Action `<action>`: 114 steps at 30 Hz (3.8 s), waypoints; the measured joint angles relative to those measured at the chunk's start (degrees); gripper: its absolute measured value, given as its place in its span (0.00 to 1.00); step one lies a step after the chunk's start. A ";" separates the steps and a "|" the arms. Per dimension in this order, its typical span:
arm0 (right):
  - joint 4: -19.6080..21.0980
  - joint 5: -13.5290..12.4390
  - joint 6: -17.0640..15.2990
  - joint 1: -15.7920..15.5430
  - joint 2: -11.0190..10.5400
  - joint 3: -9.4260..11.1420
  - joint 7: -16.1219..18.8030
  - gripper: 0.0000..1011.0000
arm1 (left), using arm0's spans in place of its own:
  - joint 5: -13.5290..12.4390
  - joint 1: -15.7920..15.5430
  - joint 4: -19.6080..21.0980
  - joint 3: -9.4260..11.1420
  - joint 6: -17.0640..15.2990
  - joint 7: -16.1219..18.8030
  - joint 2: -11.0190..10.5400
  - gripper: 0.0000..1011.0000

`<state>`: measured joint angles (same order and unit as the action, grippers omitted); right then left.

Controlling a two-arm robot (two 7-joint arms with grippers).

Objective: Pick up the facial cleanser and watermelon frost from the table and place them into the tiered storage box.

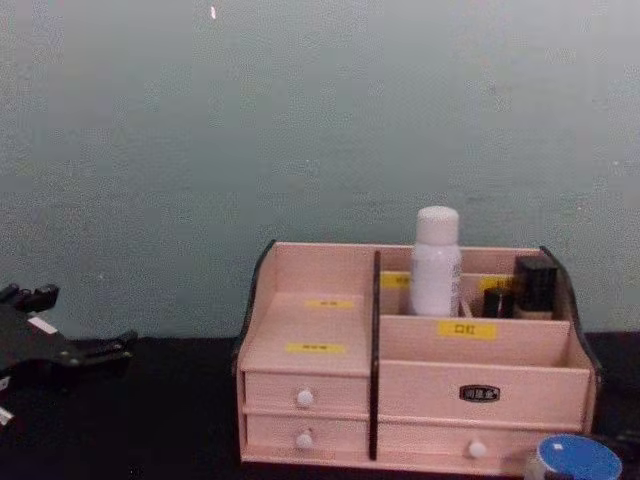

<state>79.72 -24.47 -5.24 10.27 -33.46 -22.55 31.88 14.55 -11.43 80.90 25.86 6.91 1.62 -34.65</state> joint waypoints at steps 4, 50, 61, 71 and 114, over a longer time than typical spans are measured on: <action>0.00 0.02 0.65 0.01 -0.14 -0.15 0.57 0.70 | 0.00 0.00 0.00 0.00 0.00 0.00 0.00 0.99; -1.46 -2.84 9.41 11.66 3.98 -6.91 9.97 0.70 | 0.00 0.00 0.00 0.00 0.00 0.00 0.00 0.99; -6.16 -0.78 9.88 17.14 8.13 -9.66 9.65 0.70 | 0.00 0.00 0.00 0.00 0.00 0.00 0.00 0.99; -11.33 0.33 10.06 21.37 11.84 -11.13 9.46 0.70 | 0.00 0.00 0.00 0.00 0.00 0.00 0.00 0.99; -35.87 5.46 10.90 33.70 24.87 -10.56 7.65 0.70 | 0.00 0.00 0.00 0.00 0.00 0.00 0.00 0.99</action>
<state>43.85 -19.01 5.66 43.96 -8.59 -33.11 39.53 14.55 -11.43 80.90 25.86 6.91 1.62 -34.65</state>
